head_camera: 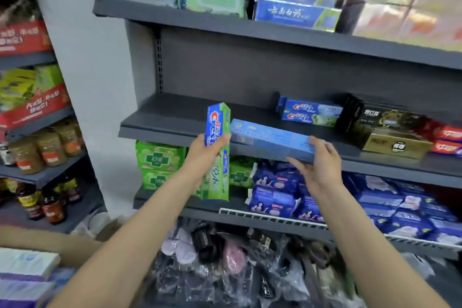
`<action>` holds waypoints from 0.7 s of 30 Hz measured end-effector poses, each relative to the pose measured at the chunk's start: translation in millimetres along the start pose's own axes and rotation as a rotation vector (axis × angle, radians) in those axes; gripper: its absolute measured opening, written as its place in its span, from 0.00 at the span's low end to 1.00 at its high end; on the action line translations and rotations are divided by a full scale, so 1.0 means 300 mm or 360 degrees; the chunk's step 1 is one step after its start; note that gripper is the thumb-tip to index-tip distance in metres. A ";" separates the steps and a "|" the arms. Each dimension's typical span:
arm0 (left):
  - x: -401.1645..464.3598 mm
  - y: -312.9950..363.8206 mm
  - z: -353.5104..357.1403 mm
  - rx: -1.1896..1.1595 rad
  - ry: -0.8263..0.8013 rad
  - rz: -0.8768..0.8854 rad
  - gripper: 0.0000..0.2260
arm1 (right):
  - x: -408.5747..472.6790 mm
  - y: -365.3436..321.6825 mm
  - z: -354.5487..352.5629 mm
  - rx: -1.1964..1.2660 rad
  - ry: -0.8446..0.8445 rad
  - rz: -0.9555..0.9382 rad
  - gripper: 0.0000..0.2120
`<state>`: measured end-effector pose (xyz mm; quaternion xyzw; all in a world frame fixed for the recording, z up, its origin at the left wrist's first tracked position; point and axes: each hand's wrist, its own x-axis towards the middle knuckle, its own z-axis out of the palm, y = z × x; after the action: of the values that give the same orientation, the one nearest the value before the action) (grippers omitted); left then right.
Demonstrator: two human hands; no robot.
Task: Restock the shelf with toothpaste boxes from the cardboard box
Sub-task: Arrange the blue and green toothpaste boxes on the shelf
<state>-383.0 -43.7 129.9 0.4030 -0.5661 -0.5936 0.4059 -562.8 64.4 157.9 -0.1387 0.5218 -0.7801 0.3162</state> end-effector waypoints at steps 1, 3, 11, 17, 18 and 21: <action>0.012 0.011 0.065 -0.0091 0.0002 -0.0048 0.13 | 0.036 -0.030 -0.032 0.0010 0.0015 -0.0013 0.06; 0.031 0.031 0.185 -0.0254 0.0010 -0.0142 0.12 | 0.104 -0.080 -0.094 0.0067 0.0014 0.0021 0.08; 0.185 0.080 0.453 -0.0430 0.0132 -0.0304 0.21 | 0.329 -0.207 -0.236 0.0309 -0.0236 0.0271 0.05; 0.347 0.087 0.618 -0.0602 0.0179 -0.0127 0.28 | 0.493 -0.271 -0.243 0.0332 -0.0391 0.0282 0.07; 0.376 0.088 0.643 -0.0614 0.0163 -0.0115 0.28 | 0.522 -0.282 -0.243 0.0378 -0.0441 0.0281 0.07; 0.478 0.089 0.708 -0.0690 0.0074 -0.0101 0.27 | 0.614 -0.324 -0.236 0.0443 -0.0511 0.0253 0.12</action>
<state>-631.1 -105.8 161.2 0.3375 -0.4028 -0.7045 0.4771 -775.7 23.0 195.0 -0.1746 0.3615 -0.7850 0.4718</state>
